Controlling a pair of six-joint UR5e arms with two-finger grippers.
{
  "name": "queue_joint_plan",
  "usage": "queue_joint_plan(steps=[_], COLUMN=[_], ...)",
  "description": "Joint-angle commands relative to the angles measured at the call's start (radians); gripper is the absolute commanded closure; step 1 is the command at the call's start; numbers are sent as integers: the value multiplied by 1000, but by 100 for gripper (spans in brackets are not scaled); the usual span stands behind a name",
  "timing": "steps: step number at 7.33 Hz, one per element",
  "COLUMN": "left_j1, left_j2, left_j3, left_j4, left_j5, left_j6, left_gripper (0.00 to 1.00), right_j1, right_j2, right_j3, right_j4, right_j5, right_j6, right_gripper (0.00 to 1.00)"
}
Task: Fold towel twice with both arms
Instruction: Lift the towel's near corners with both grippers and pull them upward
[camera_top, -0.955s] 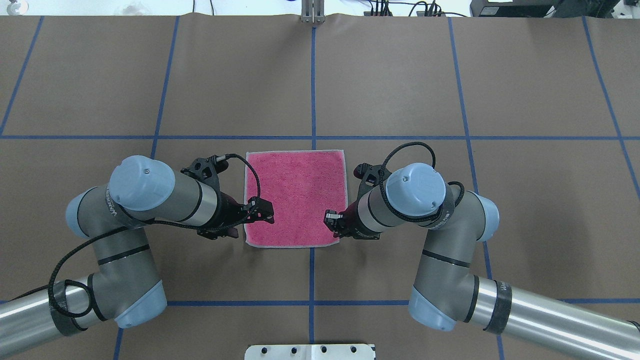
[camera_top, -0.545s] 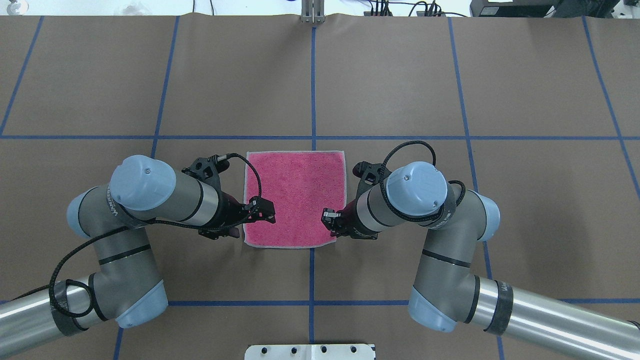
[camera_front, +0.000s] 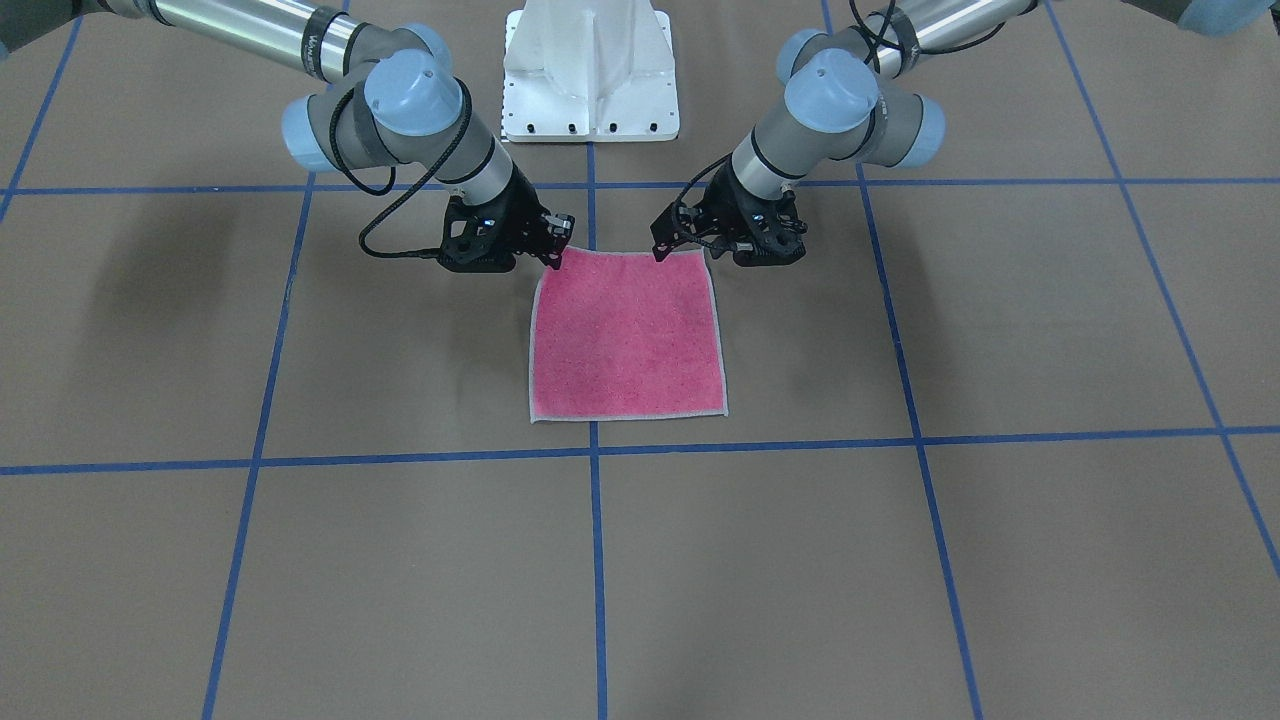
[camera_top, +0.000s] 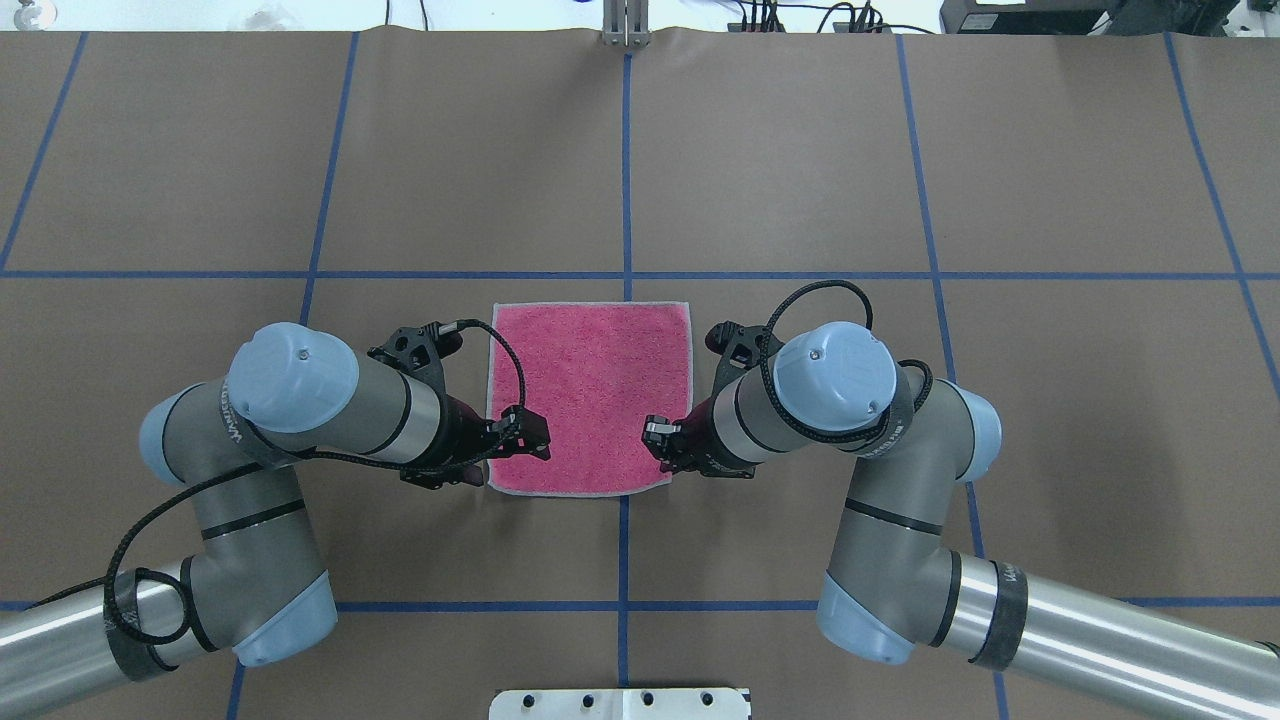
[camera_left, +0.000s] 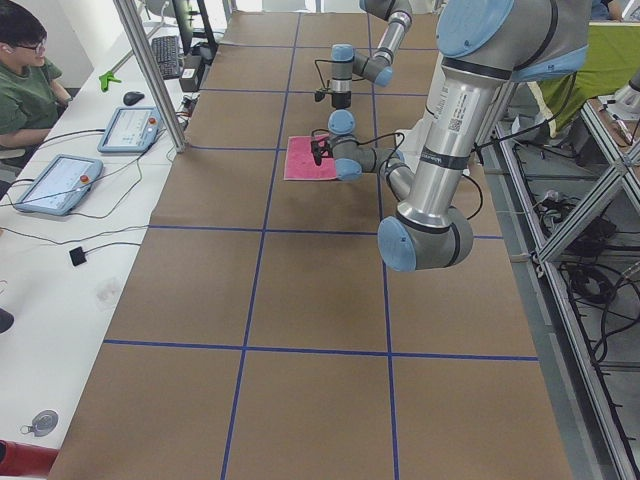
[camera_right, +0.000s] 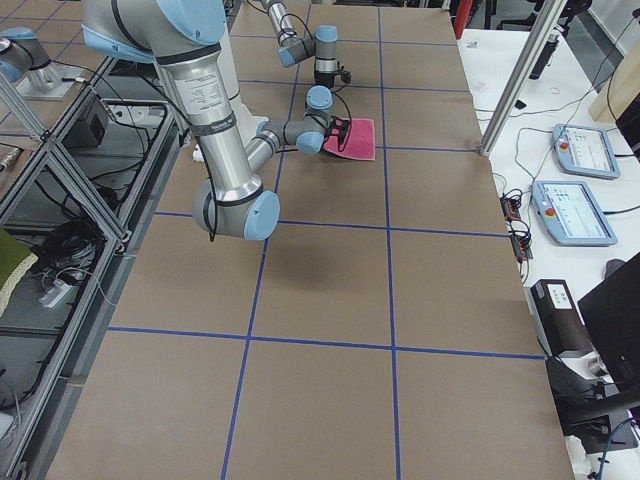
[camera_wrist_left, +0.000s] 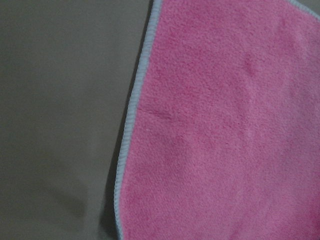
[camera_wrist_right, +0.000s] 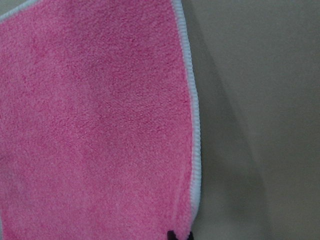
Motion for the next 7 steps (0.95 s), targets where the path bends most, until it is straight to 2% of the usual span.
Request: queue_joint_plan(steps=[1, 2, 3, 4, 7], left_j1=[21, 21, 21, 20, 17], left_j2=[1, 2, 3, 4, 4], left_j3=[6, 6, 6, 6, 4], left_j4=[2, 2, 2, 5, 9], left_j5=[29, 29, 29, 27, 20], left_j6=[0, 0, 0, -3, -2], left_gripper=[19, 30, 51, 100, 100], right_j1=[1, 1, 1, 1, 1], right_j2=[0, 0, 0, -2, -2], right_j3=[0, 0, 0, 0, 0], right_j4=[0, 0, 0, 0, 0], right_j5=[0, 0, 0, 0, 0], right_j6=[0, 0, -2, -3, -3], right_gripper=[100, 100, 100, 100, 100])
